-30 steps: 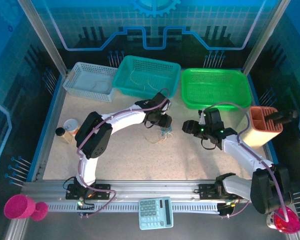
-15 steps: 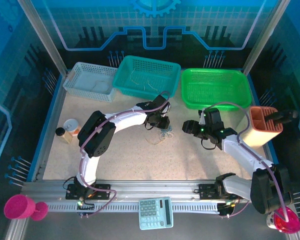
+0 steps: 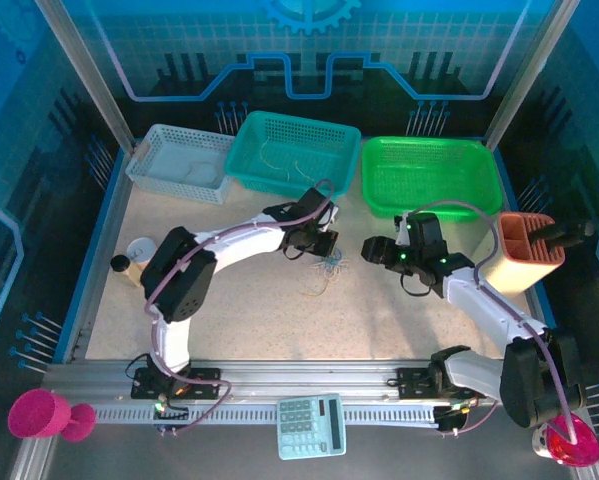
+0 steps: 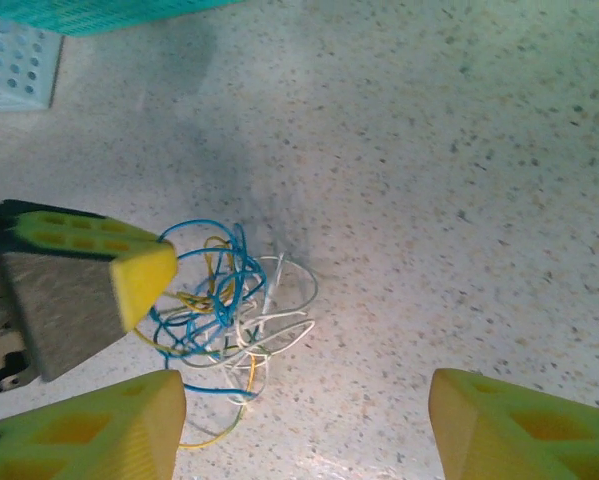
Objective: Untangle the cables
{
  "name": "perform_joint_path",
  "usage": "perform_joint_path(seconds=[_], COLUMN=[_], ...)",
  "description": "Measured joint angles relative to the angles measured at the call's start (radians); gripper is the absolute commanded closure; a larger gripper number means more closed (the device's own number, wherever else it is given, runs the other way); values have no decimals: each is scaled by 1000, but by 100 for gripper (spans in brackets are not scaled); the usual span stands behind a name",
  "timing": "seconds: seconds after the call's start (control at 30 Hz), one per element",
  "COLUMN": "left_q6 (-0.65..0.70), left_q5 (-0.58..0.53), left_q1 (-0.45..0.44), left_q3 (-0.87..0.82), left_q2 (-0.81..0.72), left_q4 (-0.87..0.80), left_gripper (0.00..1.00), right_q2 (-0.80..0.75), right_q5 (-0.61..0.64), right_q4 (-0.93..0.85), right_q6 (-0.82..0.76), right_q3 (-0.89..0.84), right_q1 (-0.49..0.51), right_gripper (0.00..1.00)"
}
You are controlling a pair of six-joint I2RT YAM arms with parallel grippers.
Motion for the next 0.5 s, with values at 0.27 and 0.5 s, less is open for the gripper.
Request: perform_joint_path(seconds=[0.27,0.5], left_q6=[-10,-46], left_q5=[53,95], left_q1=[0,0], left_q3=[-51,-100], left_q2=[-179,-238], left_q4=[64,98], left_gripper=[100,100], right_q2=[127,279], right_q5=[-7,0], right_q4=[62,145], right_q6=[-7,7], right_q3=[101,142], right_q1=[90,129], right_gripper=[32,43])
